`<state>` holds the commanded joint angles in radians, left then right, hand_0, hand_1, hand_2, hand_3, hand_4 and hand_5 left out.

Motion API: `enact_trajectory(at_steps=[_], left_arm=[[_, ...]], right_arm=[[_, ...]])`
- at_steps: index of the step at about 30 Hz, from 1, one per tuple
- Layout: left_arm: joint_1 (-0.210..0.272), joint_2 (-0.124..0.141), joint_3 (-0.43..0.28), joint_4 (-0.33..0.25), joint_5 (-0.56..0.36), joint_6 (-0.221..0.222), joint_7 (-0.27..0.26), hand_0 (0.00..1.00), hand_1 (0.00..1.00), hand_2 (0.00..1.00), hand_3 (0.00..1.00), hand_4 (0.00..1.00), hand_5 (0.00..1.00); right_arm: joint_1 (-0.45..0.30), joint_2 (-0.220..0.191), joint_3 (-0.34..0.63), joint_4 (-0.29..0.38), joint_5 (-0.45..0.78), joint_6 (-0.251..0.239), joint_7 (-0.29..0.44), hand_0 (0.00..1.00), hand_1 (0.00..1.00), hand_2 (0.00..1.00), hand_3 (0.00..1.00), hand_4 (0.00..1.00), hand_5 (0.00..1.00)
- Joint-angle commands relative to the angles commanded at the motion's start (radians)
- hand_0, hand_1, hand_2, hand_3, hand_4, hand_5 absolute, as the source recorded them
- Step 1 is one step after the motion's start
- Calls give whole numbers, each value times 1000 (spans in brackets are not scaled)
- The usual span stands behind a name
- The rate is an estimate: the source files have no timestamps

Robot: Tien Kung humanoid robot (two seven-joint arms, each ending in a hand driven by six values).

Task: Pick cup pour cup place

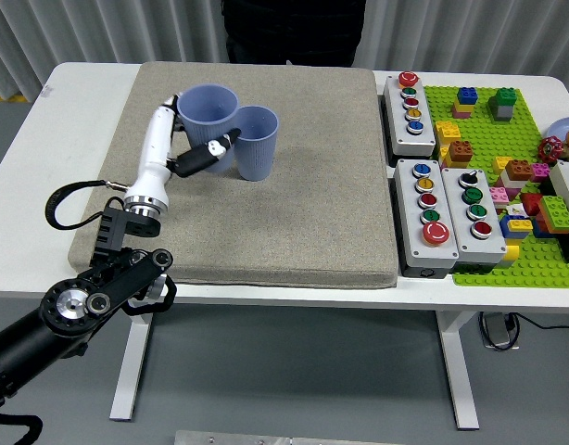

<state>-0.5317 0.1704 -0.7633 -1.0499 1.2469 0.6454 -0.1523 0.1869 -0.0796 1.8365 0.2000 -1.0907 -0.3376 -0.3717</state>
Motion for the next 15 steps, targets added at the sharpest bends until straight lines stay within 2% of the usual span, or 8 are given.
enact_trajectory(at_steps=[5,10,15], left_arm=[[27,-20,-2,43,9,0,-7,518,486,510,501,735,248],[35,-17,-11,48,30,0,-8,517,488,510,500,735,249],[35,-16,-13,52,-1,0,-29,517,486,511,499,736,246]], right_arm=[[-7,4,-1,0,-1,-1,-2,670,611,558,559,2,181],[-9,4,-1,0,-3,0,-3,669,611,558,559,2,181],[-4,2,1,-1,-3,3,0,670,611,558,559,2,181]])
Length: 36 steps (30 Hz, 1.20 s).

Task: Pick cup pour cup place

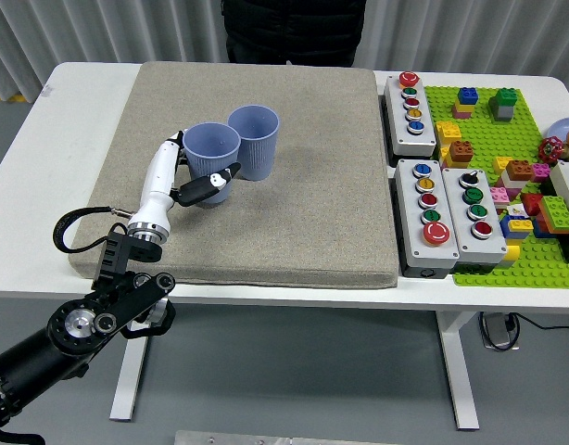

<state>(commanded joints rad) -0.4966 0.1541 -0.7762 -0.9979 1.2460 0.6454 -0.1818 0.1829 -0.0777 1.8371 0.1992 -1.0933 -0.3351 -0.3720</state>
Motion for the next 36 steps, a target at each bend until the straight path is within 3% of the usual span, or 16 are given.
enact_trajectory(at_steps=[5,11,21,24,36], left_arm=[[18,-16,-17,8,-52,0,-54,518,486,511,500,736,244],[53,-54,-60,9,-89,0,-106,518,487,511,500,736,246],[68,-62,-90,-8,-75,0,-116,519,489,513,500,734,249],[67,-65,-92,-3,-93,0,-140,521,502,519,499,732,252],[82,-97,-48,78,-224,0,-333,536,551,532,499,730,253]], right_arm=[[3,1,-3,0,5,-1,1,669,611,558,559,2,182],[4,5,-1,0,3,-1,-3,669,611,558,559,2,183],[6,4,-1,0,3,-1,-1,669,611,558,559,2,185],[7,4,-2,0,5,-2,-1,669,611,558,559,2,188],[7,4,-8,0,5,-4,0,669,611,558,559,2,189]])
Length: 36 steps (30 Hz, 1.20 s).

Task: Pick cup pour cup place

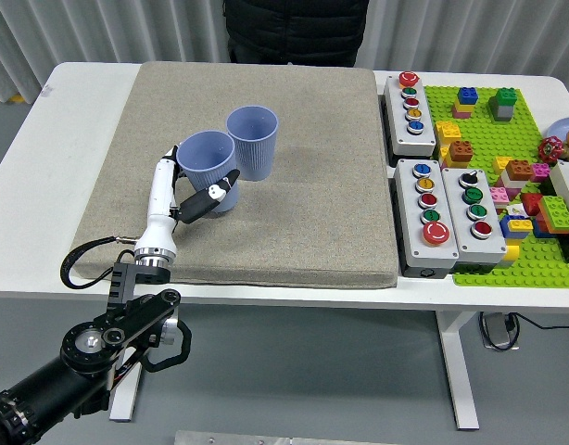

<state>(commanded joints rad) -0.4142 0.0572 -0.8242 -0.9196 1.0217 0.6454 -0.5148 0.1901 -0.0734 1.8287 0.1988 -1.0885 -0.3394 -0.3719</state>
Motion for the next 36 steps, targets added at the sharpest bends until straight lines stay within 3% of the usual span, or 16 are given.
enact_trajectory(at_steps=[9,28,29,35,36], left_arm=[[-10,-10,10,42,-44,0,-51,542,555,536,498,730,260],[0,-14,23,62,1,0,-29,566,587,599,518,737,269],[1,-14,22,62,10,0,-25,597,616,688,630,776,311],[1,-13,12,57,53,0,-2,597,616,688,630,776,311],[1,-12,9,55,64,0,4,679,719,861,900,920,464]], right_arm=[[1,-1,0,0,-1,-1,2,669,611,558,559,2,191],[-9,-1,2,1,-10,0,1,669,611,558,559,2,191],[-8,-2,1,1,-8,0,2,671,611,557,559,2,190],[-6,-2,0,1,-5,-1,2,671,611,557,559,2,190],[-6,-2,-1,1,-4,-1,2,670,611,558,559,2,190]])
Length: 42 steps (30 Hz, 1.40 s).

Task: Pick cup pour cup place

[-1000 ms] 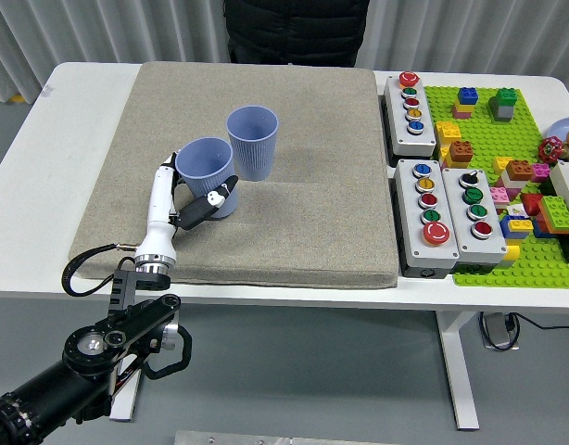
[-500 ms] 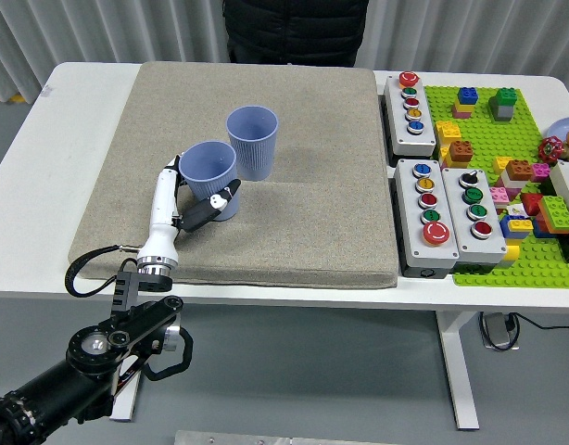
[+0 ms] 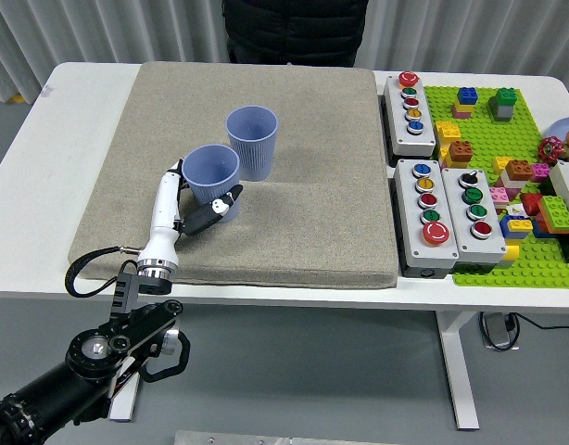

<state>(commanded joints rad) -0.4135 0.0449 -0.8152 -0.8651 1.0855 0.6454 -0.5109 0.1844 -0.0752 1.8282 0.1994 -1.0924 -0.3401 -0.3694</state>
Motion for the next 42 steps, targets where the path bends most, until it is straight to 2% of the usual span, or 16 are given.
enact_trajectory(at_steps=[4,5,10,11,24,32,41,42], left_arm=[[-1,2,-12,-8,36,0,19,679,719,861,900,920,464],[-1,3,-14,-10,45,0,24,737,785,943,969,936,478],[-1,4,-26,-14,67,0,37,737,785,943,969,936,478],[-1,5,-28,-15,70,0,39,806,826,998,998,951,486],[10,7,-40,-31,108,0,43,821,841,998,998,967,506],[38,28,-47,-90,151,0,57,834,866,998,998,971,510],[53,32,-69,-132,184,0,72,845,877,998,998,972,515],[54,33,-73,-136,188,0,74,861,903,998,998,973,518]], right_arm=[[1,0,-1,0,1,0,1,670,611,558,559,2,190],[1,0,0,0,1,0,1,670,611,558,559,2,189],[2,0,0,0,3,0,2,670,611,558,559,2,189],[2,0,0,0,2,0,2,668,611,558,558,2,188],[5,-1,3,0,-1,1,1,669,611,557,559,2,188],[4,-1,6,1,-2,0,2,668,610,557,559,2,188],[4,-2,9,1,-6,0,1,669,612,557,559,2,184],[4,-2,9,1,-6,0,1,669,611,556,557,2,185]])
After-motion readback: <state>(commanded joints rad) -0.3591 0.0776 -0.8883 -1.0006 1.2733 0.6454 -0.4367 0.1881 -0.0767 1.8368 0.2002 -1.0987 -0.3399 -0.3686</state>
